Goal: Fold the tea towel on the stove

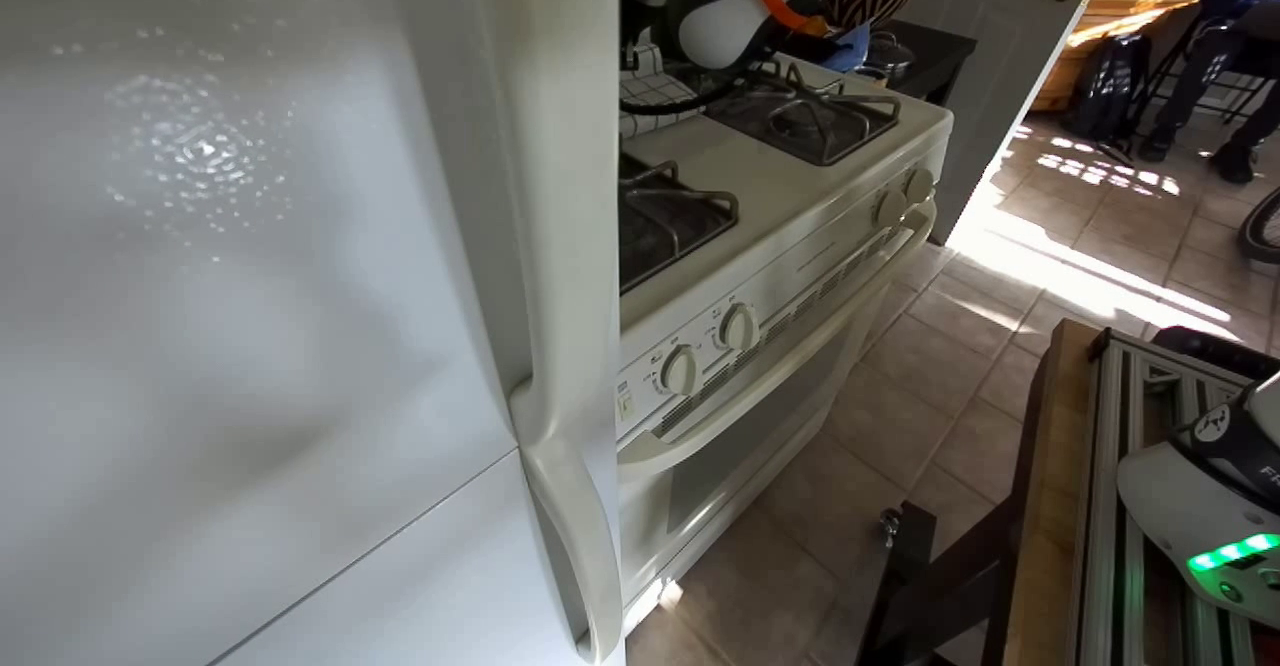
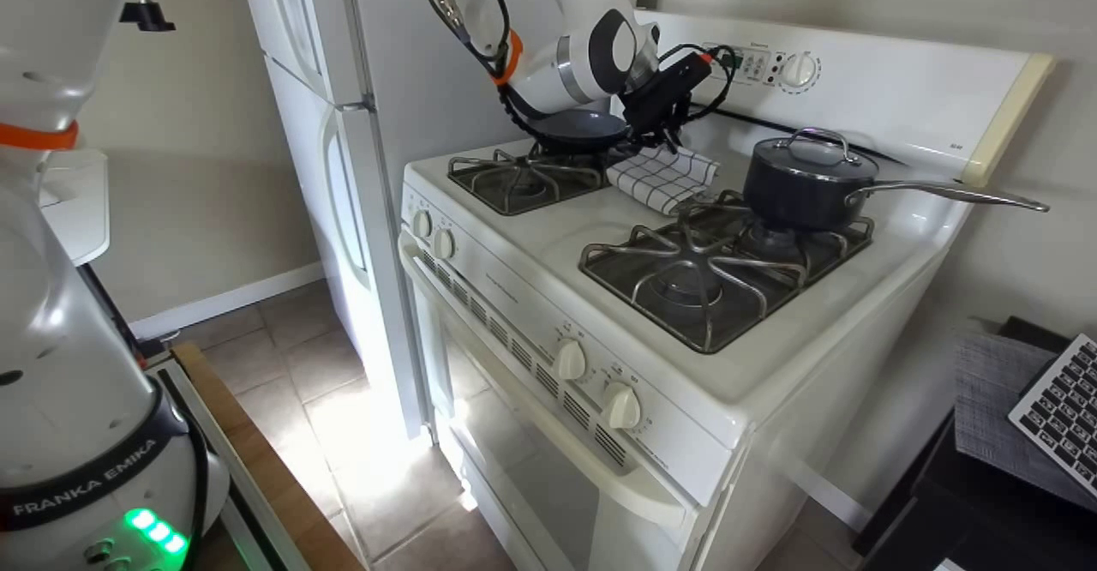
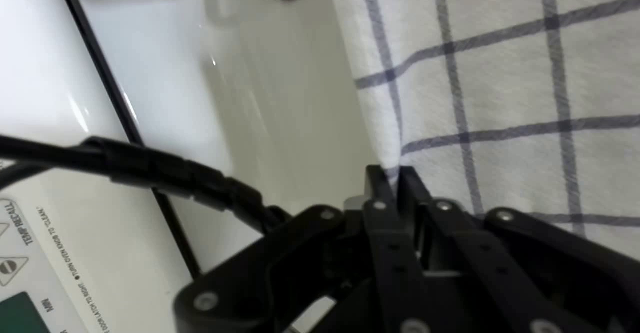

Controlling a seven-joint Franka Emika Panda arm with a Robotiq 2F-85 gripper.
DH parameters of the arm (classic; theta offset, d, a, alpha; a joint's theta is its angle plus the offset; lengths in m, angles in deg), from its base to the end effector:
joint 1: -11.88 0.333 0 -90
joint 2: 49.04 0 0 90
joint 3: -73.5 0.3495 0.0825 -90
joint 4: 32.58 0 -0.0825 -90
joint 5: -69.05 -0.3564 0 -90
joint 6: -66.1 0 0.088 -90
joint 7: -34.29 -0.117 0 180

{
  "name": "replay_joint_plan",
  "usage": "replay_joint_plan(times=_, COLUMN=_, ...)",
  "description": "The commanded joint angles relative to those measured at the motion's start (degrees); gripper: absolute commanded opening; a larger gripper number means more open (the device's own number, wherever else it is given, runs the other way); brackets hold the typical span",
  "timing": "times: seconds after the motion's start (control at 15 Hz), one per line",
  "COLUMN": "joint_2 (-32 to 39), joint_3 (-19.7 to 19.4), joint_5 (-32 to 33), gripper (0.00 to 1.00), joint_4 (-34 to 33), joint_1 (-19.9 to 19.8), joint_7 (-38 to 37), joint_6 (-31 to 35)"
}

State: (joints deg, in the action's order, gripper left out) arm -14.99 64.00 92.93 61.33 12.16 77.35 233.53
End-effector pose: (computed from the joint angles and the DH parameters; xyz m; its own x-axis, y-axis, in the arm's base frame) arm 0.7320 -0.0681 0.3859 0.4750 0.8724 0.1154 0.6191 -0.4245 0.6607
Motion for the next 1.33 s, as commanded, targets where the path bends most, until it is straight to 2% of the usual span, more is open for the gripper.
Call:
replay_joint_plan(times=0.0, joint_2=1.4, joint_3=-0.5, joint_5=2.4, gripper=0.45, joint_4=-3.2, joint_1=0.2, joint_7=-3.5, joint_6=-2.1)
replay_joint_plan(times=0.2, joint_2=0.9, joint_3=-0.5, joint_5=2.6, gripper=0.66, joint_4=-3.9, joint_1=0.2, joint_7=-4.7, joint_6=-2.6)
replay_joint_plan(times=0.4, joint_2=-1.0, joint_3=-2.9, joint_5=3.2, gripper=0.89, joint_4=-4.4, joint_1=2.1, joint_7=-10.6, joint_6=-9.0)
replay_joint_plan(times=0.53, joint_2=-2.8, joint_3=-2.4, joint_5=3.2, gripper=1.00, joint_4=-4.3, joint_1=2.0, joint_7=-13.9, joint_6=-14.4)
replay_joint_plan(times=1.0, joint_2=-9.1, joint_3=3.7, joint_5=-1.3, gripper=1.00, joint_4=-3.7, joint_1=-0.5, joint_7=-17.8, joint_6=-30.9)
replay_joint_plan(times=1.27, joint_2=-10.9, joint_3=4.4, joint_5=-2.1, gripper=1.00, joint_4=-3.4, joint_1=-0.9, joint_7=-21.9, joint_6=-32.8)
